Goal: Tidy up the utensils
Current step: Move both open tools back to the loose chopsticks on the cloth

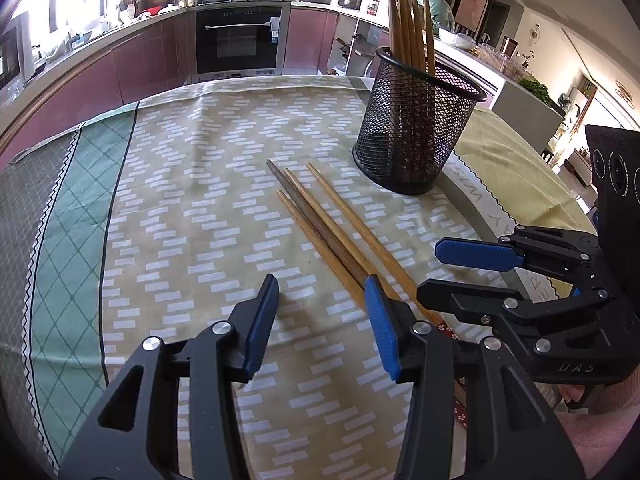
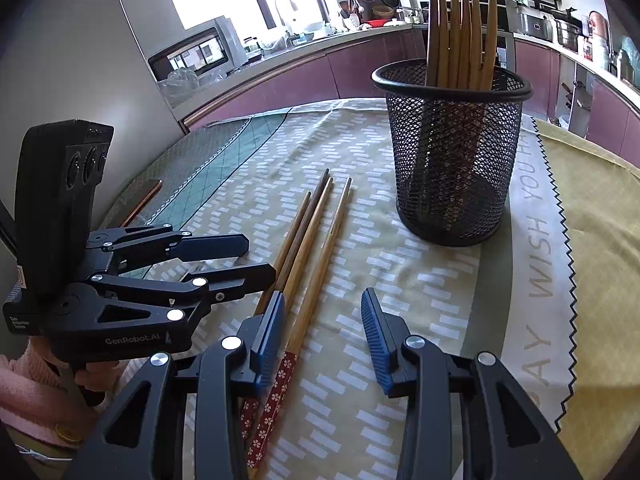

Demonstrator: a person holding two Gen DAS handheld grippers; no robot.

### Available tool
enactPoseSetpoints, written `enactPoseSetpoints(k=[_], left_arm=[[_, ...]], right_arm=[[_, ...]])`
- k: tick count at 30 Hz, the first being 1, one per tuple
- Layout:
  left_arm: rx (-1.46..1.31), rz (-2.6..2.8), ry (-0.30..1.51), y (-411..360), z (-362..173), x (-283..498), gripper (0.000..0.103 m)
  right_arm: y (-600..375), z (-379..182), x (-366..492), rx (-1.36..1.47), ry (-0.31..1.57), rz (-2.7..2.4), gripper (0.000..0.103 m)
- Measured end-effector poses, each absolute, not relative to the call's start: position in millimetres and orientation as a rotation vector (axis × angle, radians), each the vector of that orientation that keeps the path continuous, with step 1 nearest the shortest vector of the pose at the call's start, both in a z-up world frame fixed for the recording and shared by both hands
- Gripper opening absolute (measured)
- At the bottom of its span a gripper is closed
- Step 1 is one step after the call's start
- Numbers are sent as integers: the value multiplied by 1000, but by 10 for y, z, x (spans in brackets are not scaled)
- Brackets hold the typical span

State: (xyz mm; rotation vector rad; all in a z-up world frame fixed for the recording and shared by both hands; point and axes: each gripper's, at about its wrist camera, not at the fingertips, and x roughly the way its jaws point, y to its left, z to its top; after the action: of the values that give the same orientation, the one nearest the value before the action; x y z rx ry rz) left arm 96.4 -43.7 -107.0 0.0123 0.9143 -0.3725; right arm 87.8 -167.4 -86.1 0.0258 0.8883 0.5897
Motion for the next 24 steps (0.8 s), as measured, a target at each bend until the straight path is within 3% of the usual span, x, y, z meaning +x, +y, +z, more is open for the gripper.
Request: enactPoseSetpoints(k=[15, 24], left_arm=[[21, -369, 918, -474, -1079, 993, 44], [29, -387, 926, -437, -1080, 976, 35]], right_arm=[[-1604, -895, 900, 7, 890, 587, 38], [-1550, -893, 937, -6, 889, 582, 38]])
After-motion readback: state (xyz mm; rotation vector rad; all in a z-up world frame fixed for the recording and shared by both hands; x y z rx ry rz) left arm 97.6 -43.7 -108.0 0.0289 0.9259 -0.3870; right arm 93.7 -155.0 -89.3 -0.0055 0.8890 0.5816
